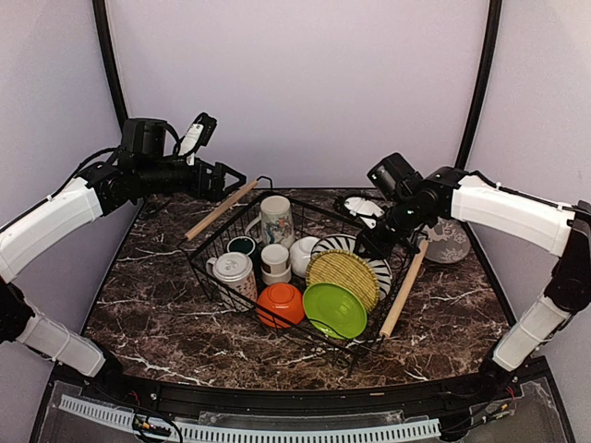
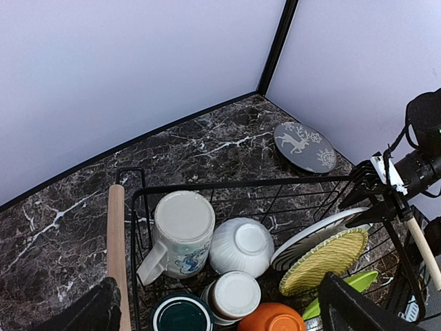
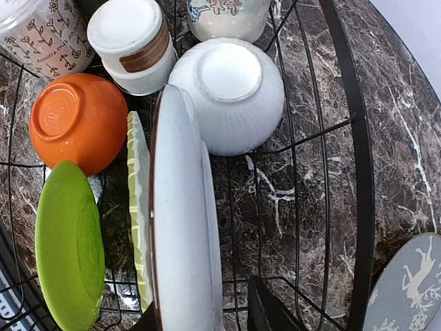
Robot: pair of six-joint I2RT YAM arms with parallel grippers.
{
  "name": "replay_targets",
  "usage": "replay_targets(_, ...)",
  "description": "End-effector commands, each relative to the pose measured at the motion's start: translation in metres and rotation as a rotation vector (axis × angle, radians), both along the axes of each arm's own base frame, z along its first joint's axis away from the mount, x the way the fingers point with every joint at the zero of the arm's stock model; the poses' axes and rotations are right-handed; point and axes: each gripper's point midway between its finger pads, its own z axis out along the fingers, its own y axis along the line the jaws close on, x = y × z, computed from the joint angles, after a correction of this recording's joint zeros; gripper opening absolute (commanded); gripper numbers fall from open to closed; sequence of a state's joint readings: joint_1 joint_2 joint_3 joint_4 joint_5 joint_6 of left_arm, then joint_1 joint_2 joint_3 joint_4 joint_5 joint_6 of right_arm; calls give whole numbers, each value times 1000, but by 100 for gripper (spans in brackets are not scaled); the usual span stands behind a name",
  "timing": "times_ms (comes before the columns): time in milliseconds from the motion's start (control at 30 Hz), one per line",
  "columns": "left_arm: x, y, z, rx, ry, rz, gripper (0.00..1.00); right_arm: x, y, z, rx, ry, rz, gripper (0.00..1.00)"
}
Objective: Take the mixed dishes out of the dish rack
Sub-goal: Grab the plate from the dish rack.
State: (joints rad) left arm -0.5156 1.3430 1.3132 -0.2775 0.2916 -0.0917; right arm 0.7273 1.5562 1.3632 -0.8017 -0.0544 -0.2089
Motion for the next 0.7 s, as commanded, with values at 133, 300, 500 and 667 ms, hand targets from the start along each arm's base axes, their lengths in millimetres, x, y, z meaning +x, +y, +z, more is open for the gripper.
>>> replay_targets(133,-2,-3,-1,-10,6,-13,99,2,14,-2,7,9,45,22)
replay_targets(300,-2,-4,0,-13,6,-16,99,1,16,-4,-4,20,58,15)
replay_targets(500,-3,-4,0,-16,8,-18,99,-2,19,0,-22,16,70,5)
replay_targets(667,-3,-5,0,-17,10,-20,99,-4,22,14,-42,-27,71,3)
